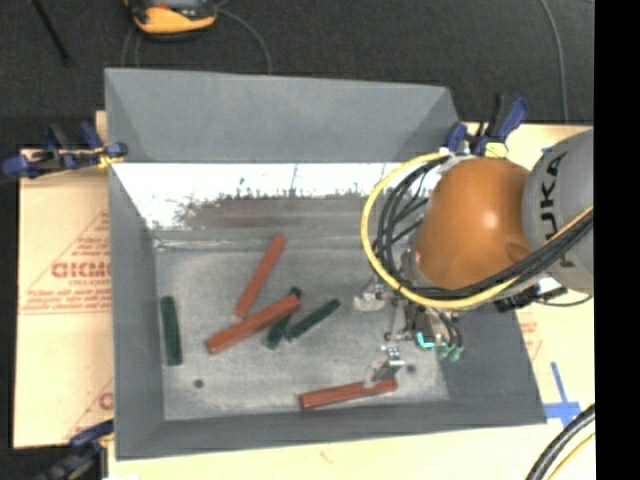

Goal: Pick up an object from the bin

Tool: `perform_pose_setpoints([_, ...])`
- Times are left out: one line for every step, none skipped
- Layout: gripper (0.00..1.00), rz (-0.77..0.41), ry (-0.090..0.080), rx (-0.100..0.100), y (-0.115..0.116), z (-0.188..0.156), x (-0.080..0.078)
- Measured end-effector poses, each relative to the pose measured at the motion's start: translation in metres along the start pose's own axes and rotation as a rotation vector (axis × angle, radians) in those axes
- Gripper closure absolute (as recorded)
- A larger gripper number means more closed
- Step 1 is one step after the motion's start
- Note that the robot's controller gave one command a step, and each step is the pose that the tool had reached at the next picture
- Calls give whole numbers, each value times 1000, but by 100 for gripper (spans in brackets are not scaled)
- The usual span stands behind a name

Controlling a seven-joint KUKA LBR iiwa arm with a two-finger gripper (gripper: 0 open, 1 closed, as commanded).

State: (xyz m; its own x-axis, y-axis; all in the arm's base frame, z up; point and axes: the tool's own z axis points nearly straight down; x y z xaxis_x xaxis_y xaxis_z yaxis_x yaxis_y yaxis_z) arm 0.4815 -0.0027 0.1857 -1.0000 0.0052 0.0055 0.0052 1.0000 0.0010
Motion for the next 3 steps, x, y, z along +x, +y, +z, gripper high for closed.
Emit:
perform_pose_setpoints([0, 0, -8, 0, 0, -4, -2])
perform_pose_setpoints([0, -76, -11, 3, 4, 16, -51])
perform_pose_setpoints([100, -279, -4, 2, 52, 101, -50])
